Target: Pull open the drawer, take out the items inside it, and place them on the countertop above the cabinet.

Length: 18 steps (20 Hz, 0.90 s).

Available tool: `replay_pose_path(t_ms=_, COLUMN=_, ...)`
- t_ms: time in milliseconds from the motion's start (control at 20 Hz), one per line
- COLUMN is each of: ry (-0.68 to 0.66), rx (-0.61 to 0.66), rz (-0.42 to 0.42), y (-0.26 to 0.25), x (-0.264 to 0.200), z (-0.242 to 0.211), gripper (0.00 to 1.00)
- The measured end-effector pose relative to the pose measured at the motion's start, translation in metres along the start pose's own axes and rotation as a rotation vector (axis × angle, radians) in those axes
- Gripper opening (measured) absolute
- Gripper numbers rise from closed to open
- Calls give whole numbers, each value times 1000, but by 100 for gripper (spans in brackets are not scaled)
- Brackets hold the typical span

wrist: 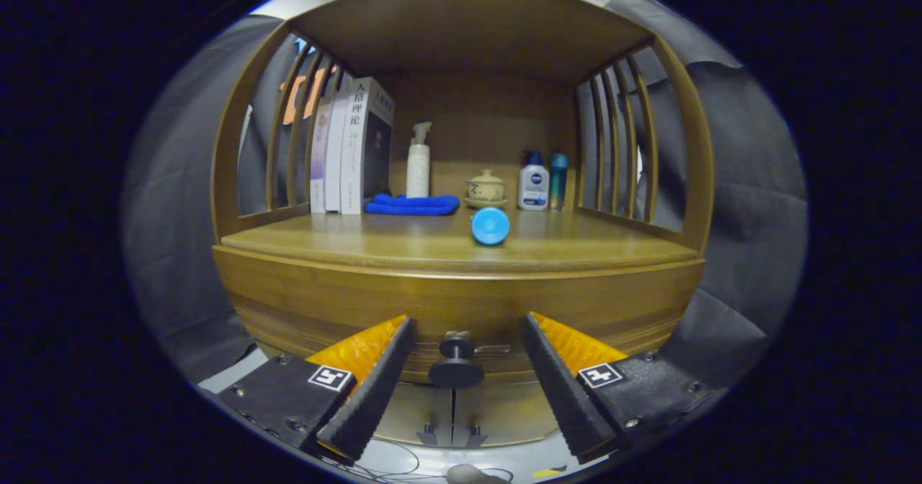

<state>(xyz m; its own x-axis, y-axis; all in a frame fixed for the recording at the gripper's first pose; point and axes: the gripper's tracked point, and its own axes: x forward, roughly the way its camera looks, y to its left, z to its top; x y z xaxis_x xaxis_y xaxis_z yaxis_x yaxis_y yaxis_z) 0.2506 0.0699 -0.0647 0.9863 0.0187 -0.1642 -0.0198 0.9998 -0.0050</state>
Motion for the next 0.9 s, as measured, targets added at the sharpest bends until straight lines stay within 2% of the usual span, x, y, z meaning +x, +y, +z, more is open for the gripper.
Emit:
replay_pose_path(t_ms=450, ry=-92, rx=13, rz=17, y=-15, x=-158, z=25, gripper=99)
replay_pose_path(t_ms=750, ry=-128, rx=42, rz=30, y=-26, x=-214, z=27, gripper=99)
replay_pose_path(t_ms=900, ry=-156, rx=55, rz=5, y=-38, x=-229, z=21, gripper=99)
